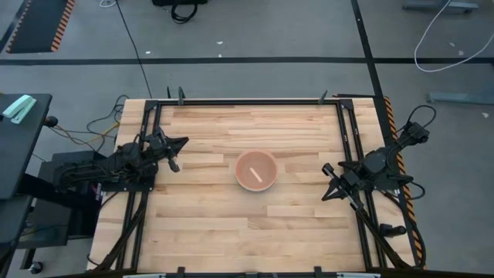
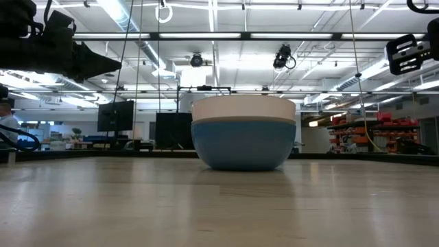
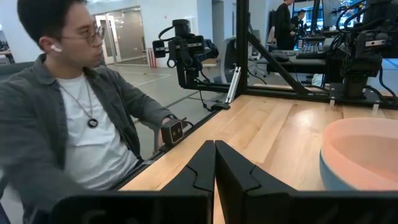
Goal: Nest bowls inside each other
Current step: Return to Home Position
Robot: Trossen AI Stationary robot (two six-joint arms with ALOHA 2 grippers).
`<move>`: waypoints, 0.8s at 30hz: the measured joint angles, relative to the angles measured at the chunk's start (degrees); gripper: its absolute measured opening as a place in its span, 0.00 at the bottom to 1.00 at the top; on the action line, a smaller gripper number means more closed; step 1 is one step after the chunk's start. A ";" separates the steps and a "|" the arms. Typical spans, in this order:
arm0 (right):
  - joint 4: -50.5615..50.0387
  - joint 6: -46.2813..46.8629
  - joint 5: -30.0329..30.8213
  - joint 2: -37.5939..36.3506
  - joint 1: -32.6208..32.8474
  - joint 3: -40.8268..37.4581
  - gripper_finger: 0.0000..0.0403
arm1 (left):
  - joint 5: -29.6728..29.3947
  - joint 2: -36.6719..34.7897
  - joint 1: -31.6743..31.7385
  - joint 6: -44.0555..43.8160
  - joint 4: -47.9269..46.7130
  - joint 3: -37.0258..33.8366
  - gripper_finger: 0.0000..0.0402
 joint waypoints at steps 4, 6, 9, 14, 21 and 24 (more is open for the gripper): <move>0.00 0.00 0.00 0.00 0.00 0.02 0.04 | 0.00 0.00 0.00 -0.02 0.10 0.00 0.06; 0.01 0.00 0.00 0.00 0.01 0.02 0.04 | 0.00 0.00 0.00 -0.03 0.25 0.00 0.07; 0.00 0.00 0.00 0.00 0.01 0.02 0.04 | 0.01 0.00 0.00 -0.03 0.26 0.00 0.08; 0.02 0.00 0.00 0.00 0.02 0.02 0.04 | 0.02 0.00 0.00 -0.04 0.30 0.00 0.09; 0.01 0.00 0.00 0.00 0.00 0.02 0.04 | 0.02 0.00 0.00 -0.02 0.33 0.00 0.06; 0.01 0.00 0.00 0.00 0.00 0.02 0.04 | 0.02 0.00 0.00 -0.02 0.34 0.00 0.06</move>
